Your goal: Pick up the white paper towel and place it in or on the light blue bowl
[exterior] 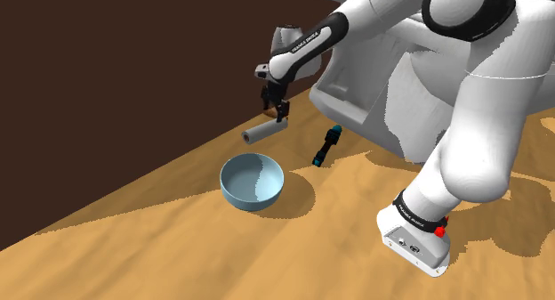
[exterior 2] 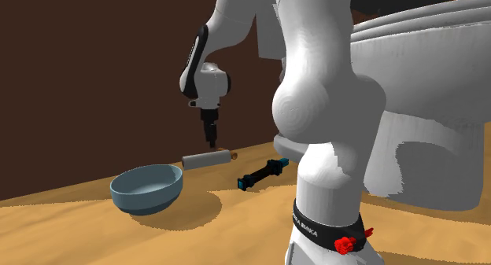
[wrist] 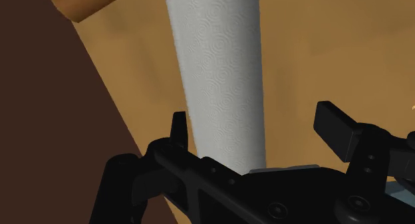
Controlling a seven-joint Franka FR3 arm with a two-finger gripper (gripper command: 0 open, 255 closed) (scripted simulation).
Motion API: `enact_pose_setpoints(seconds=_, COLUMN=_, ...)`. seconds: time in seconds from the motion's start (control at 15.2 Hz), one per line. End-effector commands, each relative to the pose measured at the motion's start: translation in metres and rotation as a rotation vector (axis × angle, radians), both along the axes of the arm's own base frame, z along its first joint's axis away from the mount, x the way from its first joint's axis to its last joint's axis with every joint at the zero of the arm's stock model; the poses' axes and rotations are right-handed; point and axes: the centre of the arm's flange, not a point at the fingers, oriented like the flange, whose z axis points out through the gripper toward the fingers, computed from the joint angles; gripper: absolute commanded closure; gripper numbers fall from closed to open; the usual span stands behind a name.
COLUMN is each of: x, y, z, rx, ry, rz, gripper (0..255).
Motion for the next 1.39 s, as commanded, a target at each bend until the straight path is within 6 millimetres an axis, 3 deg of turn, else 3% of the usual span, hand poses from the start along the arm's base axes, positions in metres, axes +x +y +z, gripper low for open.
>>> enact_pose_setpoints(seconds=0.0, x=0.007, y=0.015, z=-0.019, rx=-0.003, ry=0.004, rz=0.084, gripper=0)
enact_pose_setpoints(seconds=0.53, x=0.009, y=0.017, z=-0.061, rx=-0.003, ry=0.004, rz=0.092, gripper=0)
enact_pose_setpoints(seconds=1.06, x=0.009, y=0.017, z=-0.061, rx=-0.003, ry=0.004, rz=0.092, gripper=0)
enact_pose_setpoints(seconds=1.12, x=0.009, y=0.017, z=-0.061, rx=-0.003, ry=0.004, rz=0.092, gripper=255)
enact_pose_setpoints(seconds=1.32, x=0.009, y=0.017, z=-0.061, rx=-0.003, ry=0.004, rz=0.092, gripper=255)
